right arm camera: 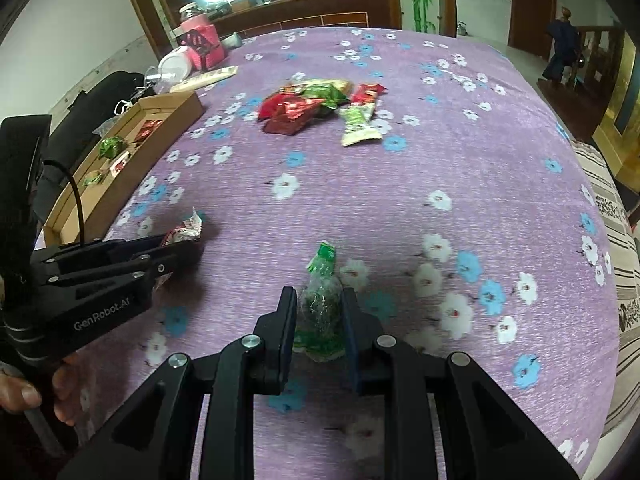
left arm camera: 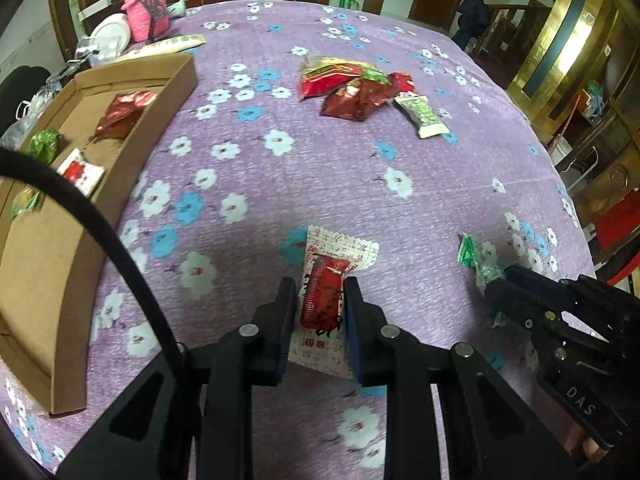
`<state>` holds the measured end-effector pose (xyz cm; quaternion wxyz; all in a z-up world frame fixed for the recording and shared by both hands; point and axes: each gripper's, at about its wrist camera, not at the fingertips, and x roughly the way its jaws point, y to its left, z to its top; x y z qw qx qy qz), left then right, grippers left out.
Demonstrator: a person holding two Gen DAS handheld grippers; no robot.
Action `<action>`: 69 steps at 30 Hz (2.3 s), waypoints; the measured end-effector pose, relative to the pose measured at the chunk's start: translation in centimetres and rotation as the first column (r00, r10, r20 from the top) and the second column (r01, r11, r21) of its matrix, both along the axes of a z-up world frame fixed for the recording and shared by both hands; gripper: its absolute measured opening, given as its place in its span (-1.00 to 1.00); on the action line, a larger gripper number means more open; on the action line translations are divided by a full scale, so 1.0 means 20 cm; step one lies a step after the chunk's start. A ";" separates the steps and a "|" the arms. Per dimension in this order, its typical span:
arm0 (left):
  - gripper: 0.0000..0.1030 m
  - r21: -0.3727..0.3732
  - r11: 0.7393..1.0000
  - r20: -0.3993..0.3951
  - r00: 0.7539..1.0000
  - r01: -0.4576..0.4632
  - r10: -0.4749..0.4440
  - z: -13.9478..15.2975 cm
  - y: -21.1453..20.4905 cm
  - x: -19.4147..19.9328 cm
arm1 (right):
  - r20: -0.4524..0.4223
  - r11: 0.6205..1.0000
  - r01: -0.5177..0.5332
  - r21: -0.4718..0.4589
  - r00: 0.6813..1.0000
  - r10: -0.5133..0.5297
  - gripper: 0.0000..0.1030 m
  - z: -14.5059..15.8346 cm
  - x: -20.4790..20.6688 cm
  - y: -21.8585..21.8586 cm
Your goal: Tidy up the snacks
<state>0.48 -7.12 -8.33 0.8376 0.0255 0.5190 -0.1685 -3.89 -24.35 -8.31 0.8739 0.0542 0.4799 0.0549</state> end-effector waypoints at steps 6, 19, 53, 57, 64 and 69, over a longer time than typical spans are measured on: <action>-0.50 -0.013 1.000 -0.005 1.000 -0.012 0.012 -0.01 0.08 0.00 | -0.023 0.999 0.009 -0.034 1.000 -0.010 -0.57 -0.04 0.03 0.02; -0.50 -0.011 1.000 0.005 1.000 0.004 -0.004 -0.01 0.07 0.01 | -0.037 1.000 -0.006 -0.025 0.999 0.005 -0.60 -0.05 0.03 0.04; -0.49 -0.074 0.967 0.082 0.965 -0.243 0.248 0.30 0.70 0.20 | 0.114 0.945 -0.326 0.034 0.940 0.320 -0.60 0.32 0.32 0.76; -0.49 -0.046 0.937 0.058 0.936 -0.346 0.348 0.26 0.93 0.31 | 0.116 0.920 -0.391 0.042 0.916 0.384 -0.61 0.30 0.45 0.99; -0.48 0.015 0.906 0.023 0.906 -0.423 0.423 0.15 1.16 0.43 | 0.076 0.902 -0.430 0.037 0.901 0.426 -0.61 0.20 0.62 1.24; -0.46 0.046 0.896 0.020 0.897 -0.442 0.442 0.12 1.21 0.44 | 0.053 0.895 -0.446 0.014 0.894 0.445 -0.61 0.17 0.65 1.32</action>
